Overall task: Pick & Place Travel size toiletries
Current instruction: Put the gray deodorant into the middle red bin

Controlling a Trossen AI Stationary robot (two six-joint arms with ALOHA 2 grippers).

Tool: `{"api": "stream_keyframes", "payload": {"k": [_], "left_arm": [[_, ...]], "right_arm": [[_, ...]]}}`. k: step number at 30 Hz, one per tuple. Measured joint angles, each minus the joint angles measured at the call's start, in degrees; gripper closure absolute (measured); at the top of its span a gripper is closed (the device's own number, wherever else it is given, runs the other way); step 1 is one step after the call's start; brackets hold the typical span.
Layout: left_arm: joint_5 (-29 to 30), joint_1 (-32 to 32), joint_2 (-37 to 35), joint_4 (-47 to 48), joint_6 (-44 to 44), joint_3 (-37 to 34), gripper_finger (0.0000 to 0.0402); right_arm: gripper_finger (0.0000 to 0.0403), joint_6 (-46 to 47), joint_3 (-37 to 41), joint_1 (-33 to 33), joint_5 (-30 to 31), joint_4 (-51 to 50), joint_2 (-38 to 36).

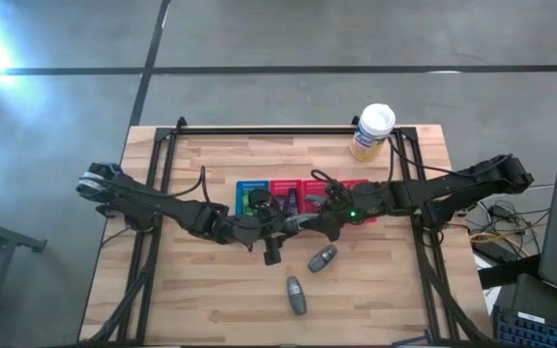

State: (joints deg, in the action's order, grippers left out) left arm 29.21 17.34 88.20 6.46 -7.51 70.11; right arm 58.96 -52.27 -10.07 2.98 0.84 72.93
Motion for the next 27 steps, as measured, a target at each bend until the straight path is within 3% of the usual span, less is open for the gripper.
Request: {"api": "stream_keyframes", "payload": {"k": [11, 17, 27], "left_arm": [[0.3, 0.0, 0.0, 0.2, -0.3, -0.1, 0.0176], [0.3, -0.1, 0.0, 1.5, -5.8, -0.1, 0.0149], [0.2, 0.1, -0.2, 18.4, -22.8, -0.1, 0.0132]], "right_arm": [[0.0268, -1.5, 0.0, 0.7, 0.2, -0.1, -0.1], [0.0278, -3.5, -0.1, 0.8, 3.2, -1.9, -0.1], [0.028, -2.1, 0.0, 1.0, 20.3, -25.1, -4.7]]}}
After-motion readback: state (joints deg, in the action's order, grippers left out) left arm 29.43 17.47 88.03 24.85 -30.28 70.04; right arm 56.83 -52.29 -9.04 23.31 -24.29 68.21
